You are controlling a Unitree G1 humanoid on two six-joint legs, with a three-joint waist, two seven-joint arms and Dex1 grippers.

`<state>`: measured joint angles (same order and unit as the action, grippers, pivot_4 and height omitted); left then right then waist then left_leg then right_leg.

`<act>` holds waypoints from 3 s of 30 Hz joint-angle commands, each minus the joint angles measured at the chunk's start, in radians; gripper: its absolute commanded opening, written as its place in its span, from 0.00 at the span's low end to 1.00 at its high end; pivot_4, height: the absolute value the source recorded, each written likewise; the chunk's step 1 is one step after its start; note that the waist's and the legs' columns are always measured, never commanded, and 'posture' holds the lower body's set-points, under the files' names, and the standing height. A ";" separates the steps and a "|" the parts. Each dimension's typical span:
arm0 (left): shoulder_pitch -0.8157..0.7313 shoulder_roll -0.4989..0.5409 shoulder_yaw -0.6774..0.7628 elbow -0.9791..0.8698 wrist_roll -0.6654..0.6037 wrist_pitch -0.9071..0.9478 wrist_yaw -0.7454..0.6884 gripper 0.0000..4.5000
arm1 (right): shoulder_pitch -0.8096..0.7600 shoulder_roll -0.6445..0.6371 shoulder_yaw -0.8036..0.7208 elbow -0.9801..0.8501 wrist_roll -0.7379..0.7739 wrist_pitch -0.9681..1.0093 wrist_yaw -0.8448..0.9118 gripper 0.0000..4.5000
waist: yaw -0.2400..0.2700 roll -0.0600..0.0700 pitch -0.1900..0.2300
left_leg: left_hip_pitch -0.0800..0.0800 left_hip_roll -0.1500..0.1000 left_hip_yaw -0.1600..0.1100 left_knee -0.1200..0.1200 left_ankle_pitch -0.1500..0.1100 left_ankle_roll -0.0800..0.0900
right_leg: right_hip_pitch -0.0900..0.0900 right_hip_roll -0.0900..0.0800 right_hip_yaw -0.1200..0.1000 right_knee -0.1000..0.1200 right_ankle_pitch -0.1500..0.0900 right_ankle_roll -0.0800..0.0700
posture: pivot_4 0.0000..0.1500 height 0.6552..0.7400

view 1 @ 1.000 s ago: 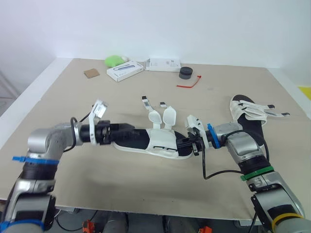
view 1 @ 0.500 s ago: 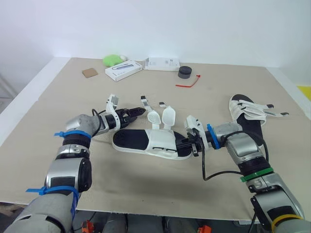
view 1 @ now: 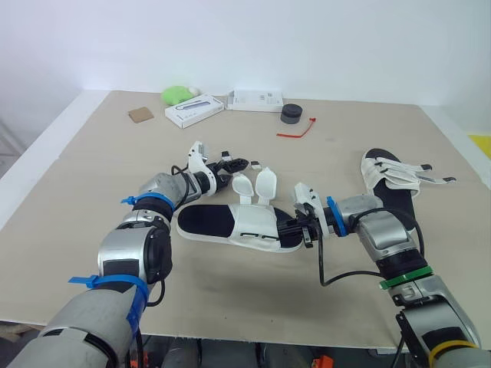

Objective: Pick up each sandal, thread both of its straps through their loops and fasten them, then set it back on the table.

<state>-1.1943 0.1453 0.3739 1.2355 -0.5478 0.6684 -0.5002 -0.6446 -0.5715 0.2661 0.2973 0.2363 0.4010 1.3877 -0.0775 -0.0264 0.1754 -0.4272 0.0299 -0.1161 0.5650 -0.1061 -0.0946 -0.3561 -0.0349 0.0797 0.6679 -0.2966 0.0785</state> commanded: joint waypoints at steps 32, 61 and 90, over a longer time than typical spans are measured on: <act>0.703 0.122 -0.600 -1.168 0.357 -1.006 -0.609 0.02 | 0.052 0.019 0.031 0.007 -0.039 0.043 -0.036 0.00 | 0.001 0.000 0.000 | 0.002 0.002 0.004 -0.001 -0.001 -0.005 | 0.001 0.000 0.004 -0.001 -0.002 -0.007 | 1.00 1.00; 0.332 0.347 -0.614 -0.363 1.276 -2.283 -0.028 0.07 | 0.019 0.065 0.029 0.071 -0.059 0.001 -0.043 0.00 | -0.003 0.000 0.000 | 0.001 0.015 0.008 -0.001 -0.001 -0.002 | -0.007 0.011 0.006 -0.001 0.004 -0.012 | 1.00 1.00; 0.828 0.872 -0.859 -1.538 -0.544 -0.279 -0.507 0.99 | 0.026 0.048 0.034 0.051 -0.045 0.009 -0.028 0.00 | -0.008 -0.003 0.005 | 0.003 0.022 0.028 0.000 -0.003 -0.005 | -0.020 0.010 0.017 0.012 -0.002 -0.016 | 1.00 1.00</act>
<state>-0.3701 1.0288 -0.5404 -0.2655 -1.0558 0.3278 -1.0340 -0.6594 -0.5137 0.2570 0.3271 0.2300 0.3796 1.3702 -0.0853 -0.0293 0.1804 -0.4246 0.0524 -0.0858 0.5654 -0.1089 -0.0999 -0.3762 -0.0245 0.0981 0.6801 -0.2989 0.0628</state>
